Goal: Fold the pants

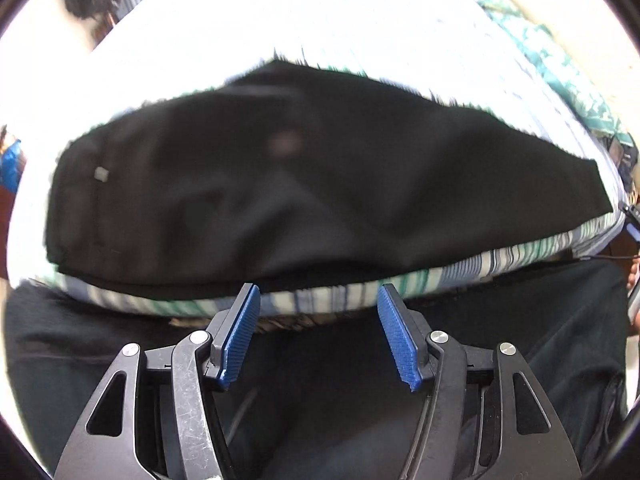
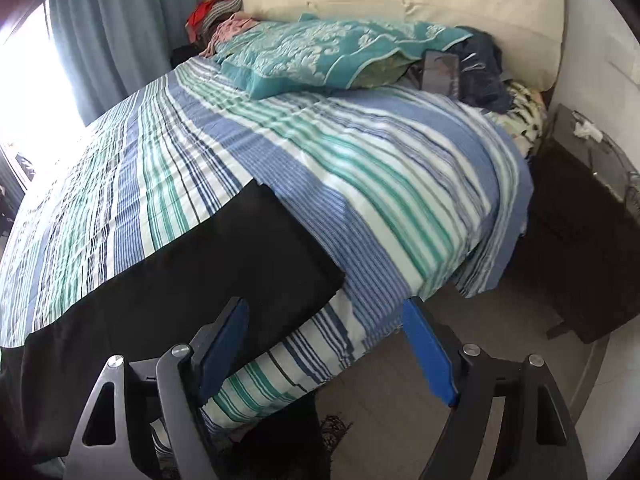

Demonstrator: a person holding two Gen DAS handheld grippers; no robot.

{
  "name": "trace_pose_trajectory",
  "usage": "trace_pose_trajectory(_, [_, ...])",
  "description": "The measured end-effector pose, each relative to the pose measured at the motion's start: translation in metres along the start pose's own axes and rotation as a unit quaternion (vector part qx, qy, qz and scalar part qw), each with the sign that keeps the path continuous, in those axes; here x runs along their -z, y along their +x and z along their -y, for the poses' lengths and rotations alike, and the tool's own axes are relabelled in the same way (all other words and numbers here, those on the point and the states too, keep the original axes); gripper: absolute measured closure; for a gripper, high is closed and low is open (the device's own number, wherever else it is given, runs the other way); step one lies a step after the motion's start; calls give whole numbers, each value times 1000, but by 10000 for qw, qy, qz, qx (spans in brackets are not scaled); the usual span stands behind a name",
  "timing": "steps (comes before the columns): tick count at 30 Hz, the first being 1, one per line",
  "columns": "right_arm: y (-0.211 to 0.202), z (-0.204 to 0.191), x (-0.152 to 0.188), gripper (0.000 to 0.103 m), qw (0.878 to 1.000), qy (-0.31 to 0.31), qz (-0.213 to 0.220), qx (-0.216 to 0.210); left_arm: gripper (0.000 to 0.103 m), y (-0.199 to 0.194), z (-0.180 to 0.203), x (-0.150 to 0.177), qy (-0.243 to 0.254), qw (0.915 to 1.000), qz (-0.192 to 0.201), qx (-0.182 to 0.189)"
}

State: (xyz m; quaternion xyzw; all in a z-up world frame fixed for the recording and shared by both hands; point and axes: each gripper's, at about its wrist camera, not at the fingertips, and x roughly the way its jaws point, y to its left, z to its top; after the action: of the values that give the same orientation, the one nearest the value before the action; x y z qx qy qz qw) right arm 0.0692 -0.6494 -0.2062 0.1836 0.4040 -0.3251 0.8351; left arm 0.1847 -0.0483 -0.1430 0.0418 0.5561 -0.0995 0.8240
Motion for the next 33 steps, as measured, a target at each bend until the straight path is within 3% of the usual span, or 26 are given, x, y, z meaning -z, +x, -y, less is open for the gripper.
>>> trace_pose_trajectory(2, [-25, -10, -2, 24, 9993, -83, 357, 72, 21, -23, -10, -4, 5, 9984, 529, -211])
trace_pose_trajectory(4, [-47, -34, -3, 23, 9975, -236, 665, 17, 13, -26, -16, -20, -21, 9940, 1009, -431])
trace_pose_trajectory(7, [-71, -91, 4, 18, 9940, -405, 802, -618, 13, -7, -38, -47, -111, 9898, 1252, -672])
trace_pose_trajectory(11, [-75, -194, 39, 17, 9788, -819, 434, -1829, 22, 32, -41, -46, -85, 9934, 784, -833])
trace_pose_trajectory(14, [-66, -266, 80, 17, 9622, -1353, 92, -2362, 22, 63, -43, -27, 112, 9929, 162, -1173])
trace_pose_trajectory(15, [-61, -286, 94, 17, 9573, -1580, -12, -2421, 21, 67, -46, -18, 114, 9924, 130, -1218])
trace_pose_trajectory(20, [-21, -333, 151, 17, 9404, -2547, -656, -2157, 13, 74, -47, -6, -22, 9931, 230, -1153])
trace_pose_trajectory(25, [-16, -336, 165, 5, 9324, -2951, -522, -2021, 14, 65, -47, -6, -105, 9933, 355, -1095])
trace_pose_trajectory(29, [-15, -342, 173, 0, 9317, -3082, -356, -1892, 13, 29, -44, -18, -280, 9891, 1102, -935])
trace_pose_trajectory(31, [-15, -341, 174, 0, 9332, -3037, -331, -1892, 5, 20, -43, -32, -217, 9841, 1416, -1053])
trace_pose_trajectory(33, [-14, -340, 173, 0, 9325, -3040, -327, -1925, 4, 29, -45, -49, -165, 9802, 1477, -1309])
